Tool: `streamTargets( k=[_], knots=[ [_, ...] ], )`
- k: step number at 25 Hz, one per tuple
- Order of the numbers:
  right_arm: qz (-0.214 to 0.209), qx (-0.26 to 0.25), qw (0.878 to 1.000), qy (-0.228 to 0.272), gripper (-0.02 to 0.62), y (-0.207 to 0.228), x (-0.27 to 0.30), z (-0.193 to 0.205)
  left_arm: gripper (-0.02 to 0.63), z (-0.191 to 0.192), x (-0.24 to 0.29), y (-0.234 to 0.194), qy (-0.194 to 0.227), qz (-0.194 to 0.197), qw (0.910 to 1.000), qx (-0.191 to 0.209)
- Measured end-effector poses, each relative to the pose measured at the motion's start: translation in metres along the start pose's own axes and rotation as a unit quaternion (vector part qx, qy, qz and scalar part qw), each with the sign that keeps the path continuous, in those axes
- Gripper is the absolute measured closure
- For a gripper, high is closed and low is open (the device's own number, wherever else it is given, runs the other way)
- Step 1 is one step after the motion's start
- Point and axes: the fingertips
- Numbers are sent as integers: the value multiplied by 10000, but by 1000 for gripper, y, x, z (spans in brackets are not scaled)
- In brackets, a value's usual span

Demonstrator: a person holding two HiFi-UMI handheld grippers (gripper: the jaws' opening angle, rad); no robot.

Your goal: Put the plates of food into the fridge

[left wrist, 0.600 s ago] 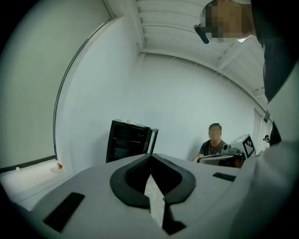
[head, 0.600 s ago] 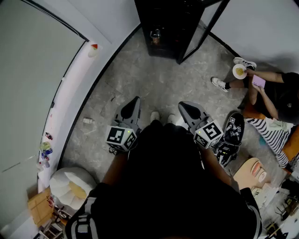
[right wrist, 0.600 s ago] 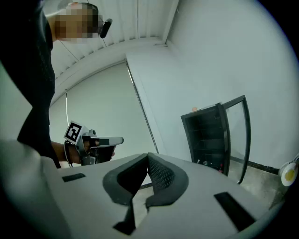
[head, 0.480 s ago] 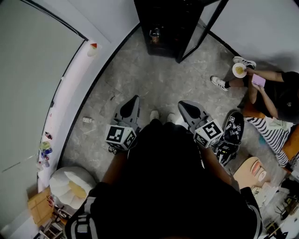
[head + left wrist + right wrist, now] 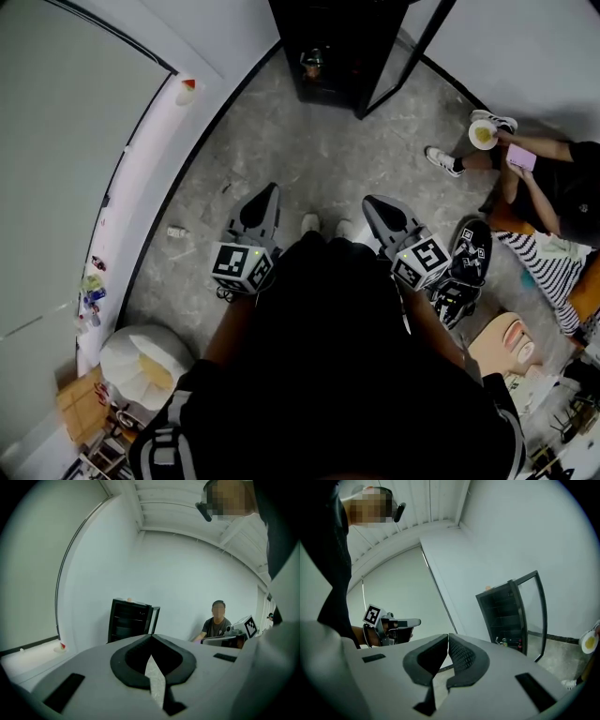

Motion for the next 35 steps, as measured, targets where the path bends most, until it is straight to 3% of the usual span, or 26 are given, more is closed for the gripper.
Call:
streamTargets(
  k=[7,12,21,29,35],
  knots=[
    [-184,248,9994,176,569,20,-10,8,584,2,5,9,0,-258,9997,27],
    [-244,234,9994,-1,569,29,-10,18,584,7,4,12,-13,-390,9988,311],
    [-300,53,9995,-106,569,40,-2,7,584,-3,23,16,158,-282,9991,287],
    [-219,-37,9996,-172,569,57,26,-6,584,-26,59,-7,260,-133,9993,244],
    [-107,60,9998,-186,569,83,65,-14,584,-37,98,-34,100,21,9998,181]
  ],
)
Point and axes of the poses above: the fingertips, and each gripper's own axes: x forward along the fingers, y to its right, z out of its underside, and after that the axes turned 11 degrees about -x, right-handed
